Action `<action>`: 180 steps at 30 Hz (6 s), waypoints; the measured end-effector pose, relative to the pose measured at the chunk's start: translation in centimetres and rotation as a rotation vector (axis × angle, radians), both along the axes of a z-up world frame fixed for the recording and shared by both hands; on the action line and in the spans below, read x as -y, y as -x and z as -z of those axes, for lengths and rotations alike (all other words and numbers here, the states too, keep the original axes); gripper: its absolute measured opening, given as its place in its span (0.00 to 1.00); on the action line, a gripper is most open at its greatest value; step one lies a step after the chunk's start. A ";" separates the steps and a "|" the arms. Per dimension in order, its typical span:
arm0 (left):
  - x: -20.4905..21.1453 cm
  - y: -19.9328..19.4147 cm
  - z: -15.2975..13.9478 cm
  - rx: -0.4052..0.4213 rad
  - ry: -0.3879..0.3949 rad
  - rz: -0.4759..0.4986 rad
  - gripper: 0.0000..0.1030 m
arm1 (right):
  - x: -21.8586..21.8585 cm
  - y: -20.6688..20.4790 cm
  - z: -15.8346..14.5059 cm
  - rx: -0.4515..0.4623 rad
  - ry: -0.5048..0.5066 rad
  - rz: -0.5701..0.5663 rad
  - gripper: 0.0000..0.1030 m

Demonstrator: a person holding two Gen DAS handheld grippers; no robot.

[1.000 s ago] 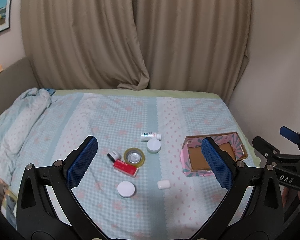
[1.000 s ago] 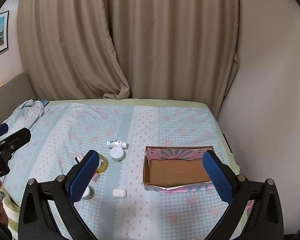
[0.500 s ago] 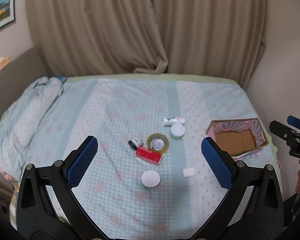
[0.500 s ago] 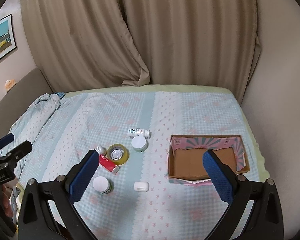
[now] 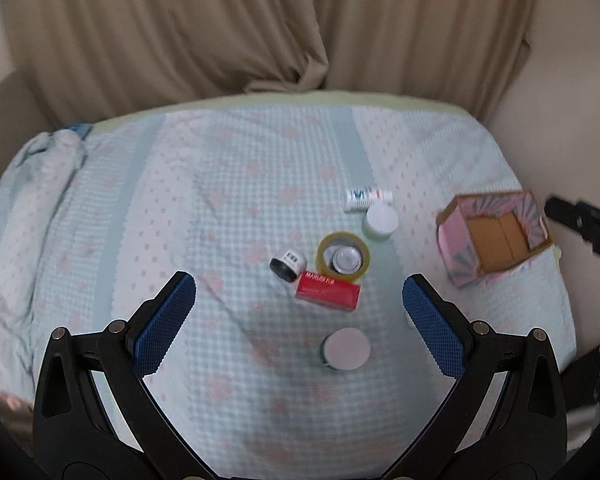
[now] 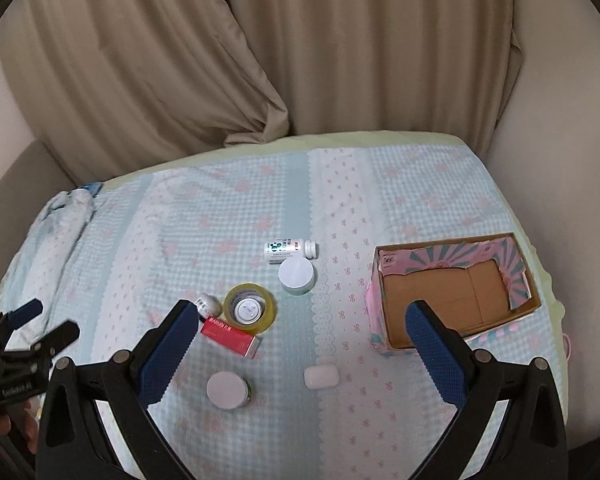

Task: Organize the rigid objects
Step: 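Lower the left tool onto a white jar while the right tool grasps another white jar, then carry both white jars toward the cardboard box, then lower both white jars into the box and open both tools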

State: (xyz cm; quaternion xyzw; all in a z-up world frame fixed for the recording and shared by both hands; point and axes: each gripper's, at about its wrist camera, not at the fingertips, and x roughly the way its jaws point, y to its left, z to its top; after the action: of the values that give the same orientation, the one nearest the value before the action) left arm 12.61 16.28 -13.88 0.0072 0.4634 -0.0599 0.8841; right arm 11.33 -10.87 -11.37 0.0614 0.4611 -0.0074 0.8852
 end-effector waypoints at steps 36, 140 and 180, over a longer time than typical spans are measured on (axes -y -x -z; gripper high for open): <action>11.8 1.0 30.9 -0.316 -0.154 0.540 0.92 | -2.8 -23.2 31.8 -0.509 0.077 -0.165 0.89; 49.5 -17.3 25.8 -0.461 -0.178 0.263 0.66 | 33.3 -8.2 23.3 -0.482 0.083 -0.358 0.64; 33.9 -8.7 8.6 -0.182 -0.152 0.147 1.00 | 24.9 -3.7 8.9 -0.231 0.106 -0.350 1.00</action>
State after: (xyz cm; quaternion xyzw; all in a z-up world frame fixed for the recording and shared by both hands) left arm 21.33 -17.63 -22.52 0.1024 0.5432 -0.0895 0.8285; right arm 14.98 -35.73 -20.29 -0.0673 0.5621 0.1150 0.8163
